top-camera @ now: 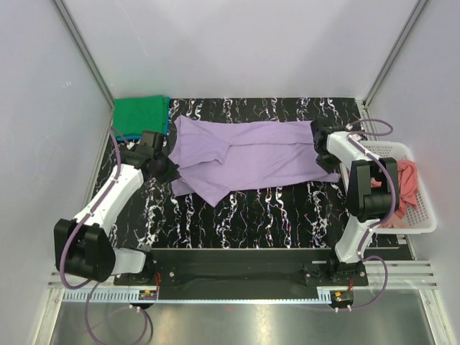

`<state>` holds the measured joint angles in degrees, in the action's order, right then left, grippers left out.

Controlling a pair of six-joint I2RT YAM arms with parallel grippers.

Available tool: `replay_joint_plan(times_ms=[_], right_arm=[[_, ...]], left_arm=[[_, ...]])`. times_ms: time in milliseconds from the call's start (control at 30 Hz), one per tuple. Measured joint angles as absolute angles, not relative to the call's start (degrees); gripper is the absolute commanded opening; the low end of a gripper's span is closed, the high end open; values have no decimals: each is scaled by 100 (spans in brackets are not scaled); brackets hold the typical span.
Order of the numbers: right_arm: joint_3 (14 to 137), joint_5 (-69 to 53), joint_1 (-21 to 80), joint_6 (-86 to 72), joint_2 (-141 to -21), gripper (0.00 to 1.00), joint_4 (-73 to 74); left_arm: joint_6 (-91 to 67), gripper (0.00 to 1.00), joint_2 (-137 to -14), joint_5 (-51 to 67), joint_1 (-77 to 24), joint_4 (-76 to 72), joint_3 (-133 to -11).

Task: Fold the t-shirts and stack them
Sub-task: Fold the tshirt

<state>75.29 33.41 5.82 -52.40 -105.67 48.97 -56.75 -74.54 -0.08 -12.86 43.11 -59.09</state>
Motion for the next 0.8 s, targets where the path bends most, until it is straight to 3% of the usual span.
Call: replay_joint_plan(times_ms=[800], right_arm=[[9983,2880,268,-3242,-12256,0,4906]], left_arm=[[-5057,0,-10055,493,-480,3752,-8379]])
